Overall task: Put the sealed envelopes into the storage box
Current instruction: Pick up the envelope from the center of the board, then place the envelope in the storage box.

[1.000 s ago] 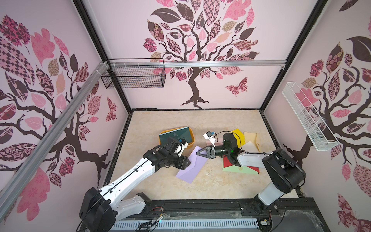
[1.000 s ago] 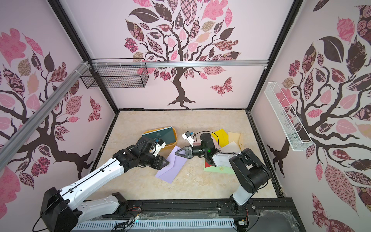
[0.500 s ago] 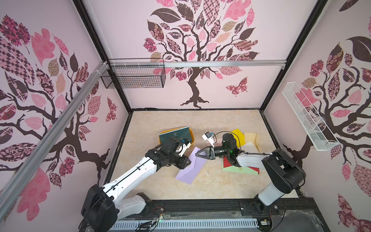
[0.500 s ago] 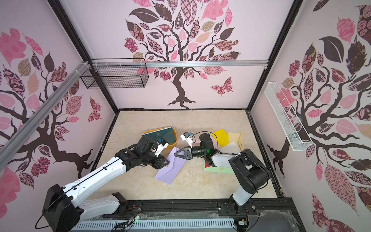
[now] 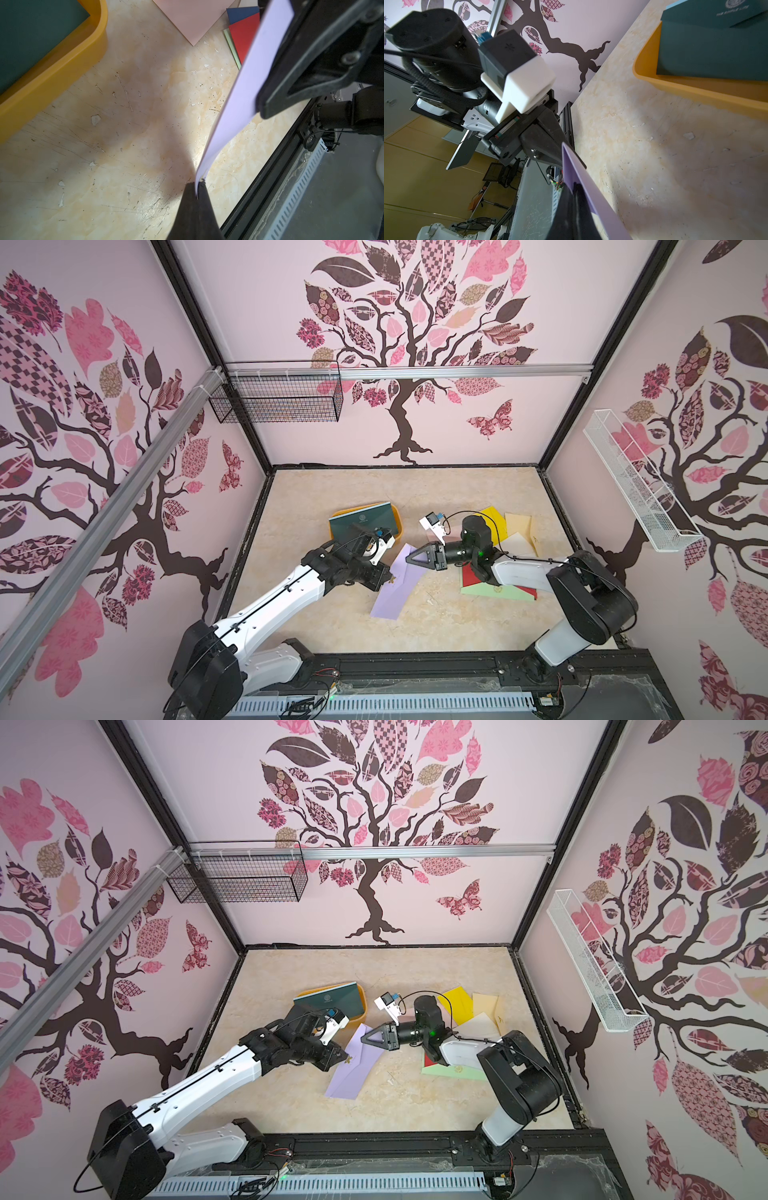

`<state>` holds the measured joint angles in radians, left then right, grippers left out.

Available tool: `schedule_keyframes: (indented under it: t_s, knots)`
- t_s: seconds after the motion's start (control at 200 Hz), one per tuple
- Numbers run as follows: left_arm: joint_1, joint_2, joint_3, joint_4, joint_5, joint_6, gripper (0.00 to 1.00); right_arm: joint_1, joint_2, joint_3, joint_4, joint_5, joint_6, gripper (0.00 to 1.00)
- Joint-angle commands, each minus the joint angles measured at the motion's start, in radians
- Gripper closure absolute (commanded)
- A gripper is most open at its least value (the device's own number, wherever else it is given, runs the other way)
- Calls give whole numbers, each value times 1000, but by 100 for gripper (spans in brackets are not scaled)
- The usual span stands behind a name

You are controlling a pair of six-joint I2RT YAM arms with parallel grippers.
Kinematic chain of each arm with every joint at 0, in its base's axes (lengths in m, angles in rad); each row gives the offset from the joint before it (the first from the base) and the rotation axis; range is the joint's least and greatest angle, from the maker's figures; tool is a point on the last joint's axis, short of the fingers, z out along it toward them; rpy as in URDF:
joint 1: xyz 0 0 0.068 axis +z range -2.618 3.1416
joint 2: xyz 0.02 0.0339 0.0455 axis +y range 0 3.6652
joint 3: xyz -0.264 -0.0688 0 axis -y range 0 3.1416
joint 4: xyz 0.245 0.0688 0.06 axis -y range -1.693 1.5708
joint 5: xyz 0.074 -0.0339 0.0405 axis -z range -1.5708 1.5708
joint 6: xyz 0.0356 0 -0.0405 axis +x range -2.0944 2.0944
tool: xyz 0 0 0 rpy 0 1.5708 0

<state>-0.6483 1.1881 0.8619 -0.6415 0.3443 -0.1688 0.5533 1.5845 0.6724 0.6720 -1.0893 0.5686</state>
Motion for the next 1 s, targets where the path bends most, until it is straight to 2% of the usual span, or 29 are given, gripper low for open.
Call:
schedule_keyframes:
  t_s: [0.0, 0.085, 0.2, 0.325, 0.385, 0.515, 0.585, 0.655, 0.76, 0.885, 0.995]
  knots:
    - [3, -19, 21, -21, -21, 4, 100, 6, -66, 31, -107, 29, -61, 75]
    - [3, -25, 42, -50, -54, 18, 100, -1, -114, 41, -243, 130, -105, 53]
    - [4, -15, 119, -139, -136, 70, 100, -33, -241, 5, -374, 281, -158, 44]
    - [9, 39, 277, -259, -269, 160, 100, -69, -413, -68, -473, 435, -194, 43]
    - [13, 85, 381, -326, -302, 252, 100, -69, -486, -86, -551, 489, -236, 43]
    - [16, 192, 585, -453, -402, 497, 100, -69, -573, -134, -607, 510, -245, 44]
    - [23, 240, 664, -475, -496, 604, 100, -70, -586, -159, -599, 491, -230, 44]
    - [47, 281, 726, -506, -504, 753, 100, -69, -592, -177, -595, 469, -230, 45]
    - [116, 353, 822, -504, -530, 834, 100, -70, -603, -195, -601, 474, -222, 45]
    - [198, 490, 971, -608, -479, 902, 100, -69, -604, -197, -603, 468, -216, 45]
    - [217, 558, 988, -657, -383, 1035, 100, -69, -601, -192, -613, 458, -214, 45]
